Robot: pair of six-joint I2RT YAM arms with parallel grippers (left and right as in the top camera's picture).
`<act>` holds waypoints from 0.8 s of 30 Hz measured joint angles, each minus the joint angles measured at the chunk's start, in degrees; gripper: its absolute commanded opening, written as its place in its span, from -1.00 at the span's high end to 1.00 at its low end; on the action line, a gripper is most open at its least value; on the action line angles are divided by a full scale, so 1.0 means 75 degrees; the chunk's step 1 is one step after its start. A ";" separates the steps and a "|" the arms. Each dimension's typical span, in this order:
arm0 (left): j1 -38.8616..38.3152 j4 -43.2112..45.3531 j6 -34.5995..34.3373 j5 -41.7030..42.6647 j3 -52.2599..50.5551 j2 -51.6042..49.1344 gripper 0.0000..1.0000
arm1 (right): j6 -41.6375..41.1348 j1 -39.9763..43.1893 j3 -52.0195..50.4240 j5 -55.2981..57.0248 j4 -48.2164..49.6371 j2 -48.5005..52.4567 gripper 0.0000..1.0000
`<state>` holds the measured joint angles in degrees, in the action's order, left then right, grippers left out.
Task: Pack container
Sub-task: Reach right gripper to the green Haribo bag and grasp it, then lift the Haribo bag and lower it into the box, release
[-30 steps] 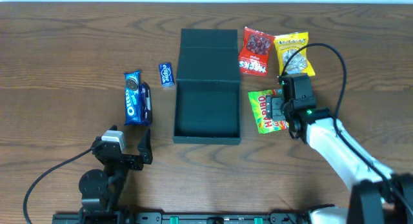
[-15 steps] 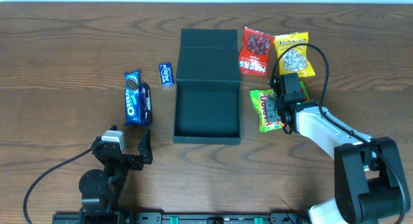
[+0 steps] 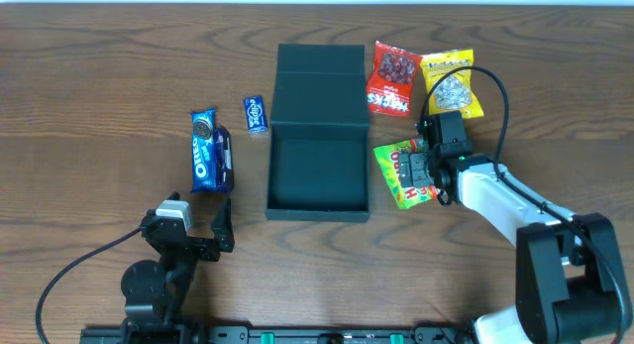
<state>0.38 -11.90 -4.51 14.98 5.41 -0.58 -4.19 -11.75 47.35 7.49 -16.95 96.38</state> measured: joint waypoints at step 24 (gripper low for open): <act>0.0000 0.0000 0.0000 0.0000 0.0000 0.0000 -0.91 | -0.0087 0.0023 0.0323 -0.0740 0.0321 0.0463 0.97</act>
<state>0.38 -11.90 -4.51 14.98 5.41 -0.58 -4.84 -11.57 49.78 1.93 -14.55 99.85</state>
